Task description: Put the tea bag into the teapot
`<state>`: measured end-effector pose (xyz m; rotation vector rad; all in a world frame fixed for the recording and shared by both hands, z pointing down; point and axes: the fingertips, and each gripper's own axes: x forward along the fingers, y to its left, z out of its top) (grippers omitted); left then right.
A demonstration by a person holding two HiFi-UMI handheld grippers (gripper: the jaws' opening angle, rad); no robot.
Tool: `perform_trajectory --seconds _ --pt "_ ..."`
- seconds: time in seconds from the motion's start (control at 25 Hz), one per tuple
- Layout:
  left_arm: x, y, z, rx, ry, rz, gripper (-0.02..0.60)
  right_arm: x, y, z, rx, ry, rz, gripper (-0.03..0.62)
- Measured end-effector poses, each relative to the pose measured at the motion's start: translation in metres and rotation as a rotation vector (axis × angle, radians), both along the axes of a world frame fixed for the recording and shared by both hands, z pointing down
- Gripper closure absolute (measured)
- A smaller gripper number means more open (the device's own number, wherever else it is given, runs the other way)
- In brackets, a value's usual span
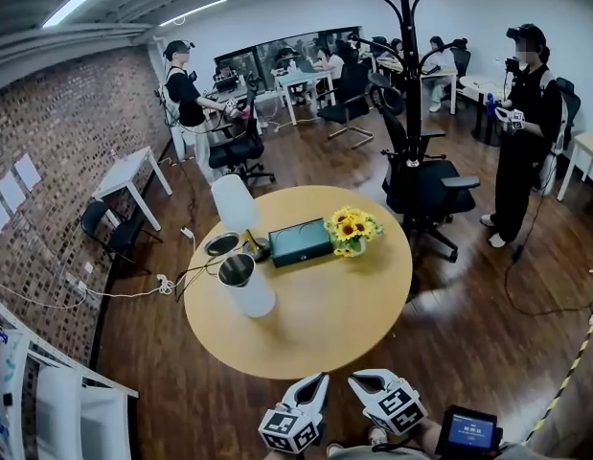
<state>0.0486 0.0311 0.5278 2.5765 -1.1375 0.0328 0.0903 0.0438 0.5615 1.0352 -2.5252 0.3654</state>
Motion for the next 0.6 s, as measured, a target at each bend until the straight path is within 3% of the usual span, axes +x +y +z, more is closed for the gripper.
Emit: perform_trajectory --seconds 0.6 --pt "-0.011 0.032 0.007 -0.003 0.017 0.022 0.581 -0.007 0.033 0.014 -0.01 -0.013 0.054 0.586"
